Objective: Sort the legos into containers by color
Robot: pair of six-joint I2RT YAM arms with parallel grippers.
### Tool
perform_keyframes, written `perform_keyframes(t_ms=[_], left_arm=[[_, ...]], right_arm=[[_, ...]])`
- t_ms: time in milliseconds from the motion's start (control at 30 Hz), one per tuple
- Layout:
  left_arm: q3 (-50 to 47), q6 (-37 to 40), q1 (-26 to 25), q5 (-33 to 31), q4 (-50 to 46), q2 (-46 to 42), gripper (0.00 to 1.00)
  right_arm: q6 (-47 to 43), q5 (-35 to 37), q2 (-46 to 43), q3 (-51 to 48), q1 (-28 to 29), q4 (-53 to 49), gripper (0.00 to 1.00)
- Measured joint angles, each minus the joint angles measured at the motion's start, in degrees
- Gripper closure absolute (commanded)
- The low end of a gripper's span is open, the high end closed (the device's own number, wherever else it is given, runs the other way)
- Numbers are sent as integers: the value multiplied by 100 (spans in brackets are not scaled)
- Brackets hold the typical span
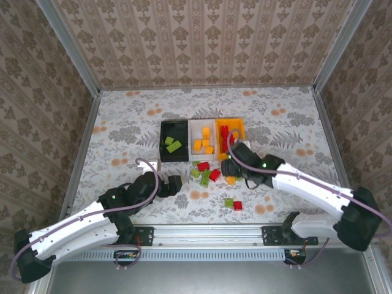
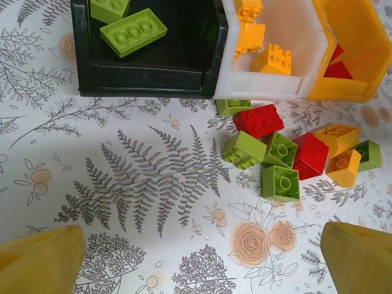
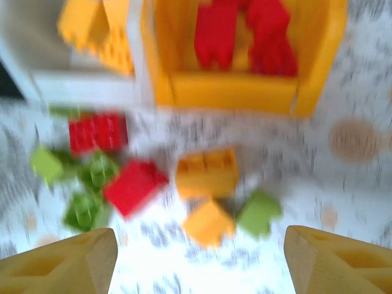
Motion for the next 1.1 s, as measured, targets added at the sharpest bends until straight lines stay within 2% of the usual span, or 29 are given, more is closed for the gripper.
perform_keyframes(t_ms=[200, 333, 433, 733, 967, 1100], left_arm=[[-28, 0, 87, 50, 11, 0, 0], [-157, -2, 199, 138, 61, 0, 0], [-205, -2, 280, 197, 46, 0, 0], [-205, -2, 409, 326, 44, -13, 0], [-205, -4, 409, 350, 39, -44, 0], [-205, -4, 409, 350, 42, -44, 0]], right_arm=[[520, -348, -621, -935, 955, -756, 27], [833, -474, -566, -1174, 1631, -955, 31], [962, -476, -229, -1233, 1897, -962, 31], [1075, -348, 664, -1233, 1980, -402, 42], [1084, -289, 879, -1241, 1838, -72, 64], [1069, -267, 737, -1279, 1816, -81, 70]])
